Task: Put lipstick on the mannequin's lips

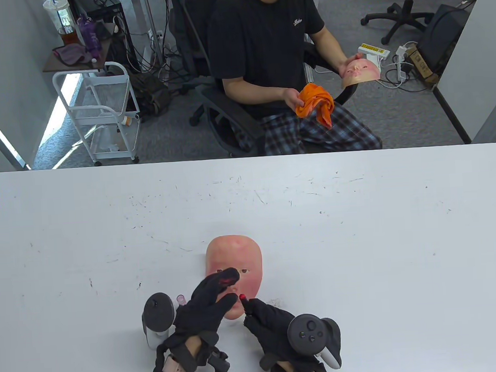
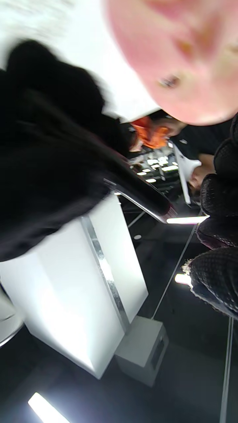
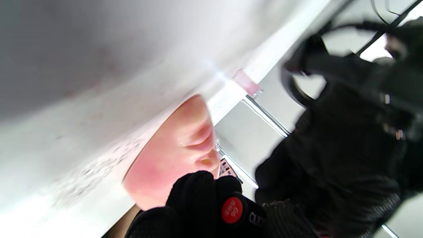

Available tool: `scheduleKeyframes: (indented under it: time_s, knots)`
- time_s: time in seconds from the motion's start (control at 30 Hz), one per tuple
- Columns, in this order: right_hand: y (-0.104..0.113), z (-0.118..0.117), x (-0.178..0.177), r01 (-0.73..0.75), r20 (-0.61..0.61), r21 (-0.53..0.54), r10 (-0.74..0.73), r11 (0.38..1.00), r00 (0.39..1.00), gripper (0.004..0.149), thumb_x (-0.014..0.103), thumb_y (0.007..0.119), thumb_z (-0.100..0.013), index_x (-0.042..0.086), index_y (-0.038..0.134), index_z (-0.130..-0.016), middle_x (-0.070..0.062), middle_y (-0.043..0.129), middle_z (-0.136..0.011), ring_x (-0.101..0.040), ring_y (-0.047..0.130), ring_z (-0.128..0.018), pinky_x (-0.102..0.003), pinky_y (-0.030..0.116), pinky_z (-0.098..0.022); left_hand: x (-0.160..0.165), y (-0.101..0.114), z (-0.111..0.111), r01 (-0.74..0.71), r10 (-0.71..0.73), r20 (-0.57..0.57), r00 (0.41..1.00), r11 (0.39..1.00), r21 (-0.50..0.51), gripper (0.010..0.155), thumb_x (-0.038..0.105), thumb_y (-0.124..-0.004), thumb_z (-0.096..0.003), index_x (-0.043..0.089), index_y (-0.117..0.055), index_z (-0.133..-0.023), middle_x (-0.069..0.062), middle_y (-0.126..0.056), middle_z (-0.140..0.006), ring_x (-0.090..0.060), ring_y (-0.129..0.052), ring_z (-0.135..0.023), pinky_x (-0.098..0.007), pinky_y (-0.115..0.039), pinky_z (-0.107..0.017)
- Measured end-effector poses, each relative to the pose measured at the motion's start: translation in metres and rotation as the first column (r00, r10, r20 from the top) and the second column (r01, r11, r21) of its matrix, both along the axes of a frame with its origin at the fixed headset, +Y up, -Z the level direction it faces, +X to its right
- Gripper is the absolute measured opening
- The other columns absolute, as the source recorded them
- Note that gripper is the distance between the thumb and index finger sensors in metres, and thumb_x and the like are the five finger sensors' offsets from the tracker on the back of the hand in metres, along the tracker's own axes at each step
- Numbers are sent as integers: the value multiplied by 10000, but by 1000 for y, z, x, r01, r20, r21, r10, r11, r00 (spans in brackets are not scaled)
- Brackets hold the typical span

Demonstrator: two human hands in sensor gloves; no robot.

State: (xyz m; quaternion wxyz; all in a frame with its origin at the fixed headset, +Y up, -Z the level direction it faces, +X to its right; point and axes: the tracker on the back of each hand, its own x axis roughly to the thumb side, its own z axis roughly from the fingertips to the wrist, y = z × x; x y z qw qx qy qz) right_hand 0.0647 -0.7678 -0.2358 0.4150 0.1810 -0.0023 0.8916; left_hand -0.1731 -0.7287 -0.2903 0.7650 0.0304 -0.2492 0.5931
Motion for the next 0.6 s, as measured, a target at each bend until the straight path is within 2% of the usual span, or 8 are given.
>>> scheduleKeyframes:
  time_s: [0.1,0.2,0.27,0.37,0.6]
  knots:
    - [3,2,1,-64,58,43,61,997,996,533,393,759,-496,95,738,-938,-115,922,-731,-315,913,-551,-428,735,-447,0,34,-15,227,-222,-81,972,972,65,643,472,-749,-547,305,-583,-1145,-101,-558,-1174,-391,-429,-1084,-557,-461,-793]
    - [4,3,1,-134,95,81,127,988,987,534,414,764,-494,98,753,-925,-95,935,-687,-307,915,-524,-425,737,-434,7,49,-39,435,-430,-116,896,900,30,680,470,-756,-538,333,-536,-1167,-98,-483,-1217,-388,-360,-1113,-566,-415,-815]
    - [4,4,-1,-176,107,99,165,979,980,534,422,767,-491,101,762,-918,-86,940,-667,-303,918,-513,-423,738,-428,12,46,-55,506,-504,-103,857,863,-11,716,465,-764,-531,347,-489,-1182,-101,-397,-1247,-389,-294,-1126,-571,-377,-826]
    - [4,6,-4,-244,117,112,231,963,966,533,428,772,-487,107,767,-913,-79,944,-656,-300,919,-508,-423,739,-426,16,33,-77,536,-540,-81,838,842,-69,774,445,-784,-522,343,-417,-1195,-115,-286,-1256,-388,-177,-1124,-573,-303,-836]
    - [4,4,-13,-349,133,110,334,931,933,532,439,783,-485,115,775,-907,-68,946,-640,-300,918,-515,-426,737,-434,20,4,-102,633,-640,-19,768,763,-126,857,453,-816,-503,345,-335,-1203,-109,-206,-1259,-381,-103,-1121,-589,-260,-836]
